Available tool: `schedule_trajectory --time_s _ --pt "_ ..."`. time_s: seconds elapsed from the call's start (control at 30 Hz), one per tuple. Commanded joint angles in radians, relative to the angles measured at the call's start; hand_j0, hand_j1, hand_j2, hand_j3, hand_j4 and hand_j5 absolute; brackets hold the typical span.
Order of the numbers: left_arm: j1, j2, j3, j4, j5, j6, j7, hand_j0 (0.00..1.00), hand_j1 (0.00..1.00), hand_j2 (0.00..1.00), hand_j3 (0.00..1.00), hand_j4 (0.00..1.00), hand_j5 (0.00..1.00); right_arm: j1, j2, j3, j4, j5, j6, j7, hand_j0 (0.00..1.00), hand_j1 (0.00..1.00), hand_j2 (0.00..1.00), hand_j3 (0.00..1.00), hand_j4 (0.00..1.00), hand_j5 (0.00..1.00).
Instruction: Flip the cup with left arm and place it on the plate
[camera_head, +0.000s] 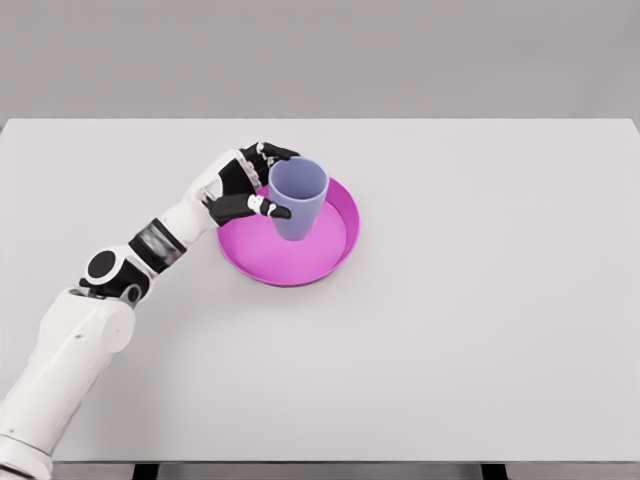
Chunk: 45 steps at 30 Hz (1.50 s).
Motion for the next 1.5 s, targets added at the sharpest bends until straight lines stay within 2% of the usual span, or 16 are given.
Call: schedule_trajectory --time_s 0.0,0.1,0.13,0.23,0.33,0.6,0.83,0.9,1.03,1.17,1.23,1.33,1.4,1.47 --pt "0.0 -0.002 0.0 0.003 0.004 0.0 0.0 0.49 0.49 0.49 0.49 0.49 0.49 0.0 0.0 0.0 0.0 0.0 0.0 0.0 1.0 1.0 1.0 1.0 1.0 1.0" --pt "0.002 -0.002 0.0 0.003 0.0 0.0 0.0 0.5 0.5 0.5 0.5 0.5 0.5 0.0 0.0 0.0 -0.001 0.0 0.0 0.0 1.0 1.0 1.0 1.0 1.0 1.0" --pt "0.003 -0.002 0.0 0.002 -0.002 0.0 0.0 0.53 0.53 0.53 0.53 0.53 0.53 0.0 0.0 0.0 0.0 0.0 0.0 0.0 1.0 1.0 1.0 1.0 1.0 1.0" --pt "0.006 0.005 0.0 -0.001 -0.002 0.0 0.0 0.7 0.7 0.7 0.7 0.7 0.7 0.002 0.0 0.0 0.0 -0.002 -0.001 0.0 1.0 1.0 1.0 1.0 1.0 1.0" --pt "0.006 0.011 0.0 -0.006 -0.002 0.0 0.0 0.82 0.82 0.82 0.82 0.82 0.82 0.002 0.0 0.0 0.0 0.0 0.0 0.0 1.0 1.0 1.0 1.0 1.0 1.0" --pt "0.011 0.012 0.002 -0.009 -0.002 -0.002 0.0 0.92 0.92 0.92 0.92 0.92 0.92 0.0 0.0 0.0 0.0 -0.002 0.0 0.0 1.0 1.0 1.0 1.0 1.0 1.0" --pt "0.015 0.015 0.003 -0.01 0.0 -0.002 0.0 0.96 0.96 0.96 0.96 0.96 0.96 0.0 0.0 0.0 0.0 0.0 0.0 0.0 1.0 1.0 1.0 1.0 1.0 1.0" --pt "0.015 0.028 0.003 -0.035 0.0 -0.002 0.0 0.97 0.97 0.97 0.97 0.97 0.97 0.002 0.0 0.0 0.0 0.0 0.0 0.0 1.0 1.0 1.0 1.0 1.0 1.0" --pt "0.011 0.126 0.012 -0.148 0.024 0.006 0.0 0.99 0.99 0.99 0.99 0.99 0.99 0.002 0.0 0.0 0.0 0.0 0.0 0.0 1.0 1.0 1.0 1.0 1.0 1.0" --pt "0.003 0.212 0.011 -0.196 0.087 0.011 0.0 1.0 1.0 1.0 1.0 1.0 1.0 0.002 0.0 0.0 0.0 -0.002 0.0 0.0 1.0 1.0 1.0 1.0 1.0 1.0" --pt "0.011 0.383 -0.005 -0.267 0.086 0.011 0.0 1.0 1.0 1.0 1.0 1.0 1.0 0.002 0.0 0.0 0.0 0.0 0.0 0.0 1.0 1.0 1.0 1.0 1.0 1.0" --pt "0.018 0.58 -0.026 -0.406 0.113 0.005 0.0 1.0 1.0 1.0 1.0 1.0 1.0 0.002 0.0 0.0 0.0 0.0 -0.001 0.0 1.0 1.0 1.0 1.0 1.0 1.0" --pt "0.066 0.656 -0.024 -0.431 0.165 0.001 0.0 1.0 1.0 1.0 1.0 1.0 1.0 0.0 0.0 0.0 0.0 0.0 0.0 0.0 1.0 1.0 1.0 1.0 1.0 1.0" --pt "0.071 0.709 -0.024 -0.438 0.165 0.0 0.0 1.0 1.0 1.0 1.0 1.0 1.0 0.002 0.0 0.0 0.0 0.0 0.0 0.0 1.0 1.0 1.0 1.0 1.0 1.0"
